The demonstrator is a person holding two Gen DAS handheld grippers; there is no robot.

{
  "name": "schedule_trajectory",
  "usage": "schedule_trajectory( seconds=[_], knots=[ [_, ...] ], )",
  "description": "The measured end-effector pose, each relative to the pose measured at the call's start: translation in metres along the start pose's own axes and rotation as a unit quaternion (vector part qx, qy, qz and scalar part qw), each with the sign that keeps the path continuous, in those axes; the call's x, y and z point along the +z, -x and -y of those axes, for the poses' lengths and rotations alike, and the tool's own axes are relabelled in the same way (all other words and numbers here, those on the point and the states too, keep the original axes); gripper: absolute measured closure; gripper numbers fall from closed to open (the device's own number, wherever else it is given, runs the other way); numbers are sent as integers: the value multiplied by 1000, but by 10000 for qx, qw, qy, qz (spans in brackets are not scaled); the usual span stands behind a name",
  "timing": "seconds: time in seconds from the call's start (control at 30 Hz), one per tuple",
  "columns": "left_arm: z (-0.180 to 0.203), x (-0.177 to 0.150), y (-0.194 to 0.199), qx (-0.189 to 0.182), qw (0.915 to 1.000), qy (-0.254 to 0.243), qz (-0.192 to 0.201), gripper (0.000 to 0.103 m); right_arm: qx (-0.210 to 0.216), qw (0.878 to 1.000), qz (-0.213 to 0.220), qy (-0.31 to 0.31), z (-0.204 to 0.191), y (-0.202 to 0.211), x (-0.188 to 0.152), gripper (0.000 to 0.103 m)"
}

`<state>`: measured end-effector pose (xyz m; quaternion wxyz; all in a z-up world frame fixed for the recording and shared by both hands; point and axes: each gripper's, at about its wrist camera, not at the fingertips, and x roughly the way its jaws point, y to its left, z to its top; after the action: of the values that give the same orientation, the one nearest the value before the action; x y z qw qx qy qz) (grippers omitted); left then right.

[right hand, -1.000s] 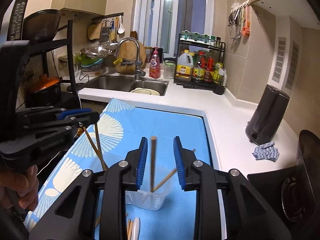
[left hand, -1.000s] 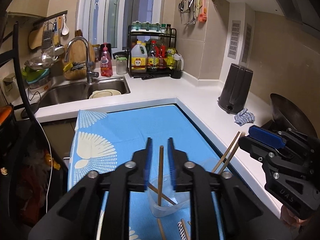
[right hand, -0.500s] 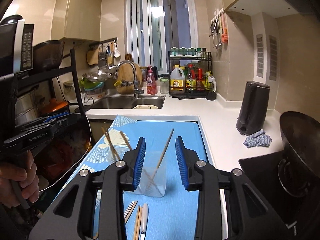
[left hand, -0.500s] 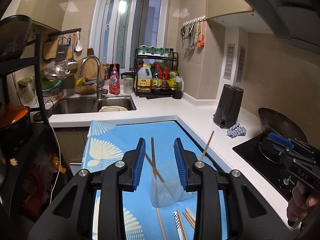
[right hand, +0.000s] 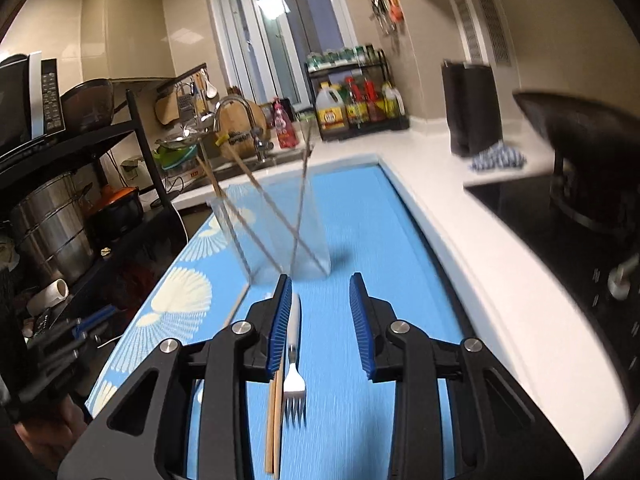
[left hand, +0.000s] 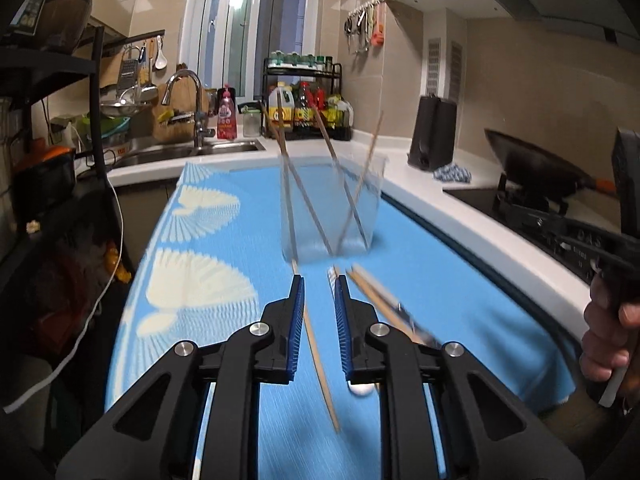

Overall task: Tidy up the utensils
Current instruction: 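Move the left tool to a loose chopstick while the right tool moves to the silver fork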

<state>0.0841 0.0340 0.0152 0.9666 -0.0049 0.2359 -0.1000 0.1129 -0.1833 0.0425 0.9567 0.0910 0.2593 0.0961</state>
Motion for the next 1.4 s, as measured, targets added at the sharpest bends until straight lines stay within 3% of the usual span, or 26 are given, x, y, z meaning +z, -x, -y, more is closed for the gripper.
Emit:
schedule_trajectory(
  seconds=[0.13, 0.3, 0.8, 1.17, 1.27, 1.4],
  knots=[
    [4, -34, -9, 114, 9996, 76, -254, 87, 49, 9992, -381, -55, 1, -12, -35, 78],
    [2, -50, -12, 226, 9985, 385, -324, 87, 241, 9962, -796, -275, -2, -28, -60, 77],
    [9, -73, -35, 349, 9953, 498, -748, 85, 678, 9697, -1797, -1506, 9, -71, -88, 75],
    [13, -76, -41, 447, 9948, 463, -785, 85, 463, 9703, -1865, -1470, -13, -74, -92, 75],
    [13, -76, -42, 444, 9948, 479, -783, 85, 310, 9721, -1868, -1384, -17, -74, -93, 84],
    [13, -76, -42, 419, 9948, 493, -793, 85, 266, 9725, -1773, -1486, -15, -70, -93, 85]
  ],
)
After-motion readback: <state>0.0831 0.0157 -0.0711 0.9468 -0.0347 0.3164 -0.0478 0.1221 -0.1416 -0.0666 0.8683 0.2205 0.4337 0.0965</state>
